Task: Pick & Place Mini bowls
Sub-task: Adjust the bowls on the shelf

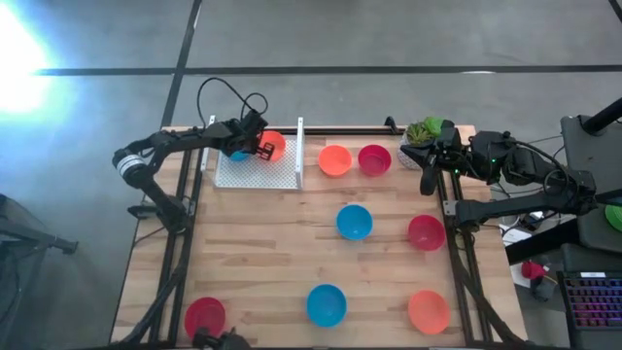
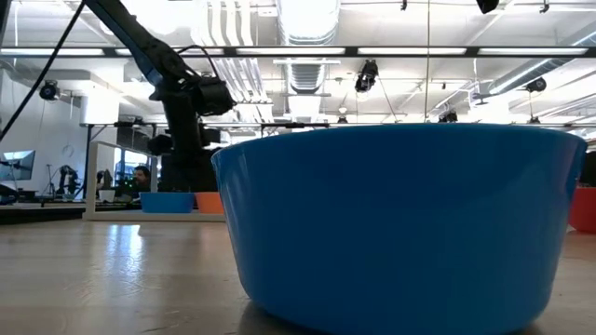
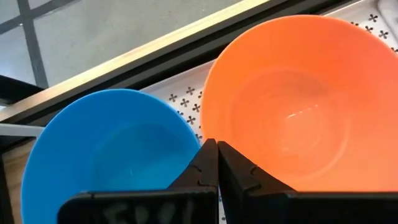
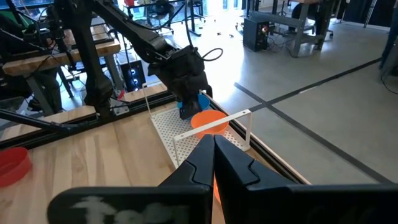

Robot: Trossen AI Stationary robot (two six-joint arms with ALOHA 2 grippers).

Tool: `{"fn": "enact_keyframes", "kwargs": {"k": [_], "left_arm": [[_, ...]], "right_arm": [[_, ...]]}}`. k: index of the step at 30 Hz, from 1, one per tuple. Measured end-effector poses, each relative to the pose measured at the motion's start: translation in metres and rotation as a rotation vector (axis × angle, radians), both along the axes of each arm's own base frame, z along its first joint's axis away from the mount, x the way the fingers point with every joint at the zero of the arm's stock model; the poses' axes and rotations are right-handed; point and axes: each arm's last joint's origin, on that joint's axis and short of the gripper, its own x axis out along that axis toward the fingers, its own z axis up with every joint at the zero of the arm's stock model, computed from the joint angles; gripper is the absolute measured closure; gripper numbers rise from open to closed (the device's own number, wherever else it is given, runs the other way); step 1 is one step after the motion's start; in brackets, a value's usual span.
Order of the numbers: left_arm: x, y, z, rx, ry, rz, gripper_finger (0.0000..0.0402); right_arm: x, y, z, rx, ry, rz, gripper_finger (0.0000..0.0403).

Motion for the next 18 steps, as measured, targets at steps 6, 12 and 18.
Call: {"fn": "enact_keyframes", "kwargs": {"k": [6, 12, 18], "left_arm": [[-0.009, -0.003, 0.008, 0.031, 0.094, 0.08, 0.0402], [-0.011, -0.002, -0.002, 0.005, 0.119, 0.083, 0.0401], [-0.01, -0.002, -0.008, -0.025, 0.082, 0.065, 0.0402]], "right_arm": [[0.0, 0.0, 0.0, 0.002, -0.001, 0.0, 0.0394], [0.0, 0.0, 0.0, 0.002, -0.001, 0.0, 0.0394], [0.0, 0.0, 0.0, 0.002, -0.001, 0.0, 0.0394]]}}
